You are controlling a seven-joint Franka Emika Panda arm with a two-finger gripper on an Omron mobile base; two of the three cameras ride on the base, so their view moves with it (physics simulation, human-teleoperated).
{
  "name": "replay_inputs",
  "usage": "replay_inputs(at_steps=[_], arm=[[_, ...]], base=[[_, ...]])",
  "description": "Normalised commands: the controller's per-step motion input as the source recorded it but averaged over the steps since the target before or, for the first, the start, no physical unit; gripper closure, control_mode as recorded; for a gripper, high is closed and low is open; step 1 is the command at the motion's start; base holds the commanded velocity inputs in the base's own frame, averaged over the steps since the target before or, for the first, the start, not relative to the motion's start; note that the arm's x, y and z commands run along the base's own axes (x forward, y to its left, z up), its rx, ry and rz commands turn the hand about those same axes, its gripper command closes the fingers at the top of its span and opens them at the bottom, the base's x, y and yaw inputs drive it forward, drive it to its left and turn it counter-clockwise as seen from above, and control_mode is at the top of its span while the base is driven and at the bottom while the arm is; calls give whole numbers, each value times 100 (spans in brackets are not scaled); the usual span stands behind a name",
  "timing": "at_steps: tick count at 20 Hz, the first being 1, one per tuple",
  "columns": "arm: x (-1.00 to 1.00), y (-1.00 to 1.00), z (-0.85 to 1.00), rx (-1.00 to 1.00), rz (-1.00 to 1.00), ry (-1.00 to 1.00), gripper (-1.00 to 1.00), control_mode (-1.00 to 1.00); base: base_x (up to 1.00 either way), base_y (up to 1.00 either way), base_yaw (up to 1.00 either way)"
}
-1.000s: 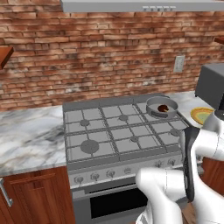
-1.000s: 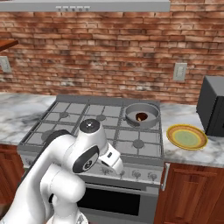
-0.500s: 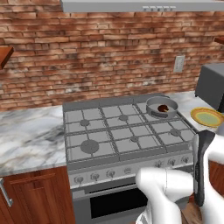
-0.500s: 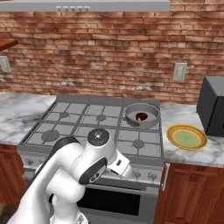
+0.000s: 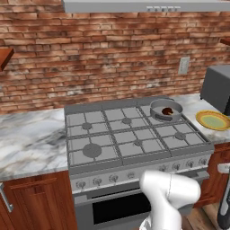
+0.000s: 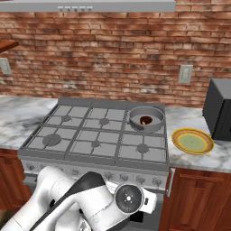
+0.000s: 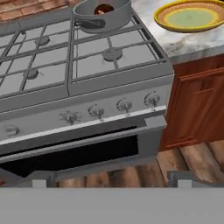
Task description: Retrieve the frozen meat and place it in the pot on a burner. Then turn the burner on.
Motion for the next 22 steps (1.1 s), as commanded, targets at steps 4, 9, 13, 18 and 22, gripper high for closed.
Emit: replay_inputs(at_steps=[4, 9, 13, 18, 22], arm=[[-28, -8, -74, -43, 23, -32, -100, -100], [-7, 0, -70, -41, 11, -27, -100, -100], [5, 0, -11, -4, 0, -3, -100, -100], [28, 0, -4, 14, 0, -11, -100, -100], [21, -2, 0, 31, 1, -9, -100, -100]], base=[[0, 0, 0], [0, 0, 0], [0, 0, 0], [0, 0, 0], [0, 0, 0]])
